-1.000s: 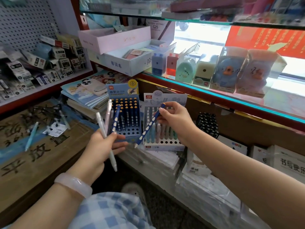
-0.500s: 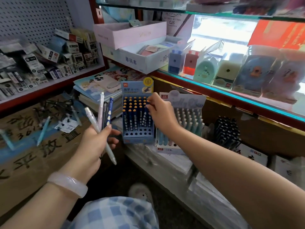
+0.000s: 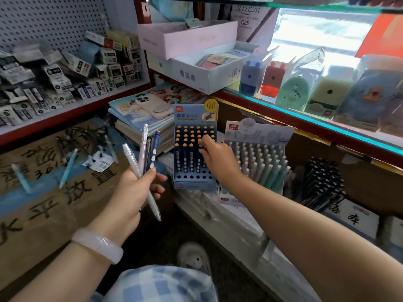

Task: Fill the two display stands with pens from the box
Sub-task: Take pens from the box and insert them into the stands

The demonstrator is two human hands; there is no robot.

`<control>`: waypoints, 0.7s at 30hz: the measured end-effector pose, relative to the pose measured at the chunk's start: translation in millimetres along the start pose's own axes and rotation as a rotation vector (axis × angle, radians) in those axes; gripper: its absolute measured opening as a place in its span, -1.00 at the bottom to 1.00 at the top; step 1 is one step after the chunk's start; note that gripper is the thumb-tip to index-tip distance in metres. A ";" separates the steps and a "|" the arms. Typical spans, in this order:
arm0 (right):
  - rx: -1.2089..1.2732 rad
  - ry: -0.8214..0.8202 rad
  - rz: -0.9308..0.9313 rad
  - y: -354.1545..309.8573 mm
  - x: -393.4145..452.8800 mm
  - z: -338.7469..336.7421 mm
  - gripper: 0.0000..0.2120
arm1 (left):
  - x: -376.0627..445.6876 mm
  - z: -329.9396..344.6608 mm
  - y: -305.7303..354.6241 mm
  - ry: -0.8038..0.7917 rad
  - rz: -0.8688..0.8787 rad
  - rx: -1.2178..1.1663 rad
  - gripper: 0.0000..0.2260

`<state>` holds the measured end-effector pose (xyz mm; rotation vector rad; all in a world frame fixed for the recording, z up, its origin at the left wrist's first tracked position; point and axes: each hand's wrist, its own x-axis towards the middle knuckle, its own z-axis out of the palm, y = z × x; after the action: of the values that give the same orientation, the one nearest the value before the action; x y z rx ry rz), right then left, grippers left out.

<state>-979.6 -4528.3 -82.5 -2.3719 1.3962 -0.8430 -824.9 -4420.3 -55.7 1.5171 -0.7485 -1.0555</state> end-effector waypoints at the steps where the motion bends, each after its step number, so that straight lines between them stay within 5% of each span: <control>1: -0.011 -0.010 -0.003 1.3 0.6 1.4 -0.84 | 0.0 0.3 -0.1 0.001 -0.003 -0.001 -0.76; 11: 0.071 0.028 0.021 -3.1 -3.7 -16.4 -0.71 | -14.1 6.6 5.4 -0.105 -0.012 -0.044 -0.91; 21: 0.974 -0.159 0.334 -53.7 -14.2 -37.4 -0.85 | -30.0 18.0 11.6 -0.237 0.012 -0.018 -0.91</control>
<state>-969.2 -4486.7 -31.2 -1.3876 0.9426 -0.9191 -852.5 -4403.6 -37.9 1.3853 -0.9081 -1.2430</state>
